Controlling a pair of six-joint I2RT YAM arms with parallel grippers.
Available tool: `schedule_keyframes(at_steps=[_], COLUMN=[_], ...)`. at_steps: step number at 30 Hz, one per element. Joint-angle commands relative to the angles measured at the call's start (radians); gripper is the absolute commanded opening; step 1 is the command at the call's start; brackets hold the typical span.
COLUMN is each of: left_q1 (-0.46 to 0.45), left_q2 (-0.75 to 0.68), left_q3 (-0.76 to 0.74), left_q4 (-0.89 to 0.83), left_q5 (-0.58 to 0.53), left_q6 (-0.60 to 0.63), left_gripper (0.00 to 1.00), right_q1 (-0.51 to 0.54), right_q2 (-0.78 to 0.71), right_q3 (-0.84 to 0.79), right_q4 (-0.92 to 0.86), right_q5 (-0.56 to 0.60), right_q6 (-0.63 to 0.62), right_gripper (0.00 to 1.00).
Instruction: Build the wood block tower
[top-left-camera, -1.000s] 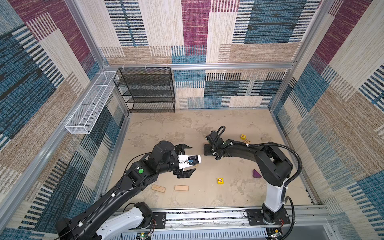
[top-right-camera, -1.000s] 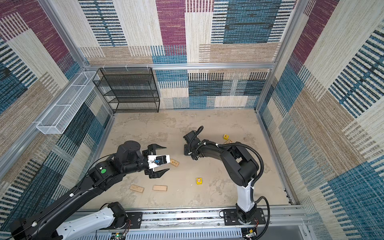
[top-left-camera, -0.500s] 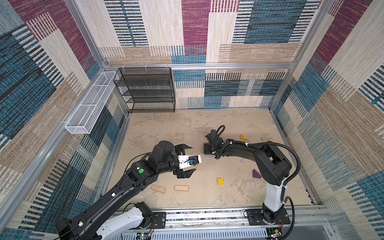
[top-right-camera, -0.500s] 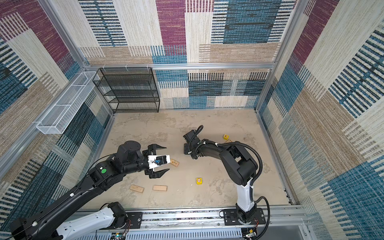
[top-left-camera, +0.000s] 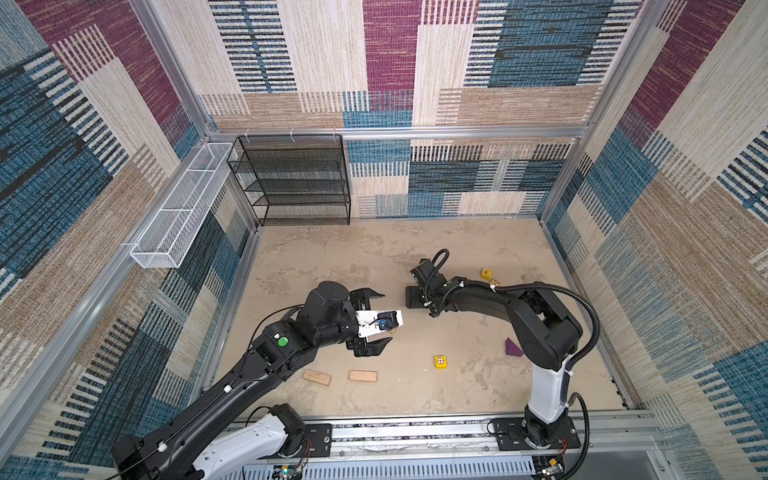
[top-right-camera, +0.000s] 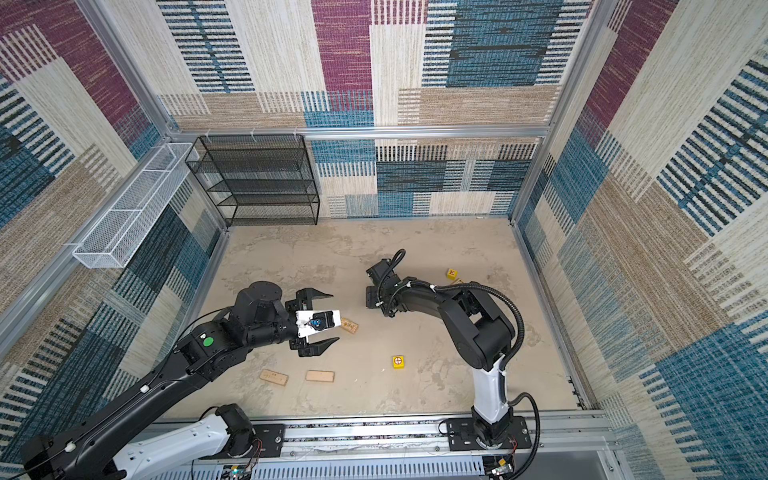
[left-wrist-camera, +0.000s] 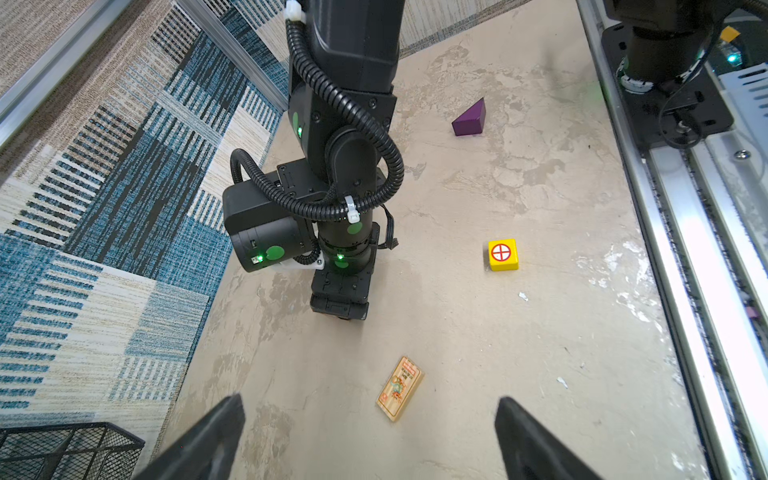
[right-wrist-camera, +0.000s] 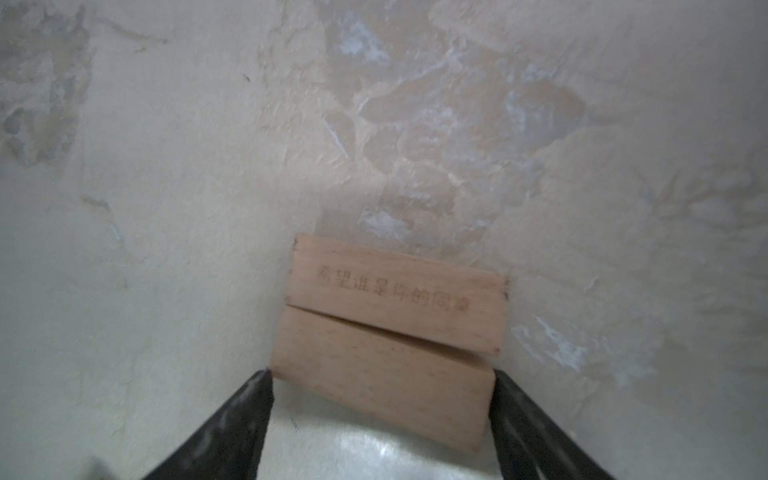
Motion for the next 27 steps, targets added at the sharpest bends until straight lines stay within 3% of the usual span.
schedule_keyframes(at_steps=[1, 7, 11, 17, 24, 27], left_q1=[0.003, 0.003, 0.003, 0.003, 0.003, 0.003], left_q2=[-0.002, -0.004, -0.003, -0.001, 0.000, 0.000], left_q3=[-0.002, -0.002, -0.004, -0.004, -0.004, -0.004], left_q4=[0.023, 0.023, 0.029, 0.029, 0.030, 0.029], left_q5=[-0.006, -0.010, -0.015, -0.024, -0.027, -0.027], left_q6=[0.016, 0.015, 0.014, 0.014, 0.014, 0.014], left_gripper=[0.99, 0.99, 0.99, 0.99, 0.99, 0.99], right_q1=[0.000, 0.001, 0.007, 0.029, 0.033, 0.033], right_q2=[-0.015, -0.089, -0.144, -0.197, -0.162, -0.139], right_q3=[-0.003, -0.020, -0.038, -0.094, -0.115, -0.108], right_q4=[-0.071, -0.091, -0.107, -0.052, 0.008, 0.016], right_q5=[-0.043, -0.037, -0.008, -0.057, -0.085, -0.070], right_q6=[0.004, 0.003, 0.009, 0.035, 0.041, 0.037], right_gripper=[0.87, 0.89, 0.86, 0.61, 0.21, 0.19])
